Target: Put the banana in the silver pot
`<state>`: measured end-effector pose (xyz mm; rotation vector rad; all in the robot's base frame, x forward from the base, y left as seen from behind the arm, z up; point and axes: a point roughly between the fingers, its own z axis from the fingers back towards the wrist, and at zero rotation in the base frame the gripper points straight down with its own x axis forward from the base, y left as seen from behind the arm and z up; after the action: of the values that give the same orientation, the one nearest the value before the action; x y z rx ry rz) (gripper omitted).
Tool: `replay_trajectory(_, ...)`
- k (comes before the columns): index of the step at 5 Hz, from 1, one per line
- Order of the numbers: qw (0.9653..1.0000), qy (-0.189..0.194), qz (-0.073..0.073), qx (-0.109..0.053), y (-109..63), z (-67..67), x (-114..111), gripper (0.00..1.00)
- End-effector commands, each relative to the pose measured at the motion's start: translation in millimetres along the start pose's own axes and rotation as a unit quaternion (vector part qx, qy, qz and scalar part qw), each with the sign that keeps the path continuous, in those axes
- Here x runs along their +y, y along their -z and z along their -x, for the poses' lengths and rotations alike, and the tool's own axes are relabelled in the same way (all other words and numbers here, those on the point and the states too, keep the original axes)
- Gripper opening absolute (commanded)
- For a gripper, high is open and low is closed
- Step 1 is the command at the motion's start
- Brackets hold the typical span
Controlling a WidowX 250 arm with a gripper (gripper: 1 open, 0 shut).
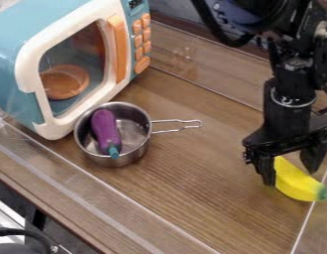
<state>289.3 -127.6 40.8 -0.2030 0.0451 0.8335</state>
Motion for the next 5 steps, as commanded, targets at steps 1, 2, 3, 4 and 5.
replay_trajectory(1, 0.9996, 0.007, 0.025, -0.012, -14.5, 0.1, -6.9, 1.0)
replay_trajectory(2, 0.9995, 0.016, 0.022, -0.013, -5.8, -9.2, -6.1, 1.0)
replay_trajectory(3, 0.9995, 0.018, 0.02, -0.015, -9.5, -3.3, -13.9, 1.0)
replay_trajectory(4, 0.9995, 0.021, 0.018, -0.017, -13.6, 3.2, -21.7, 0.0)
replay_trajectory(5, 0.9994, 0.024, 0.016, -0.016, -29.0, -0.9, -24.6, 0.0)
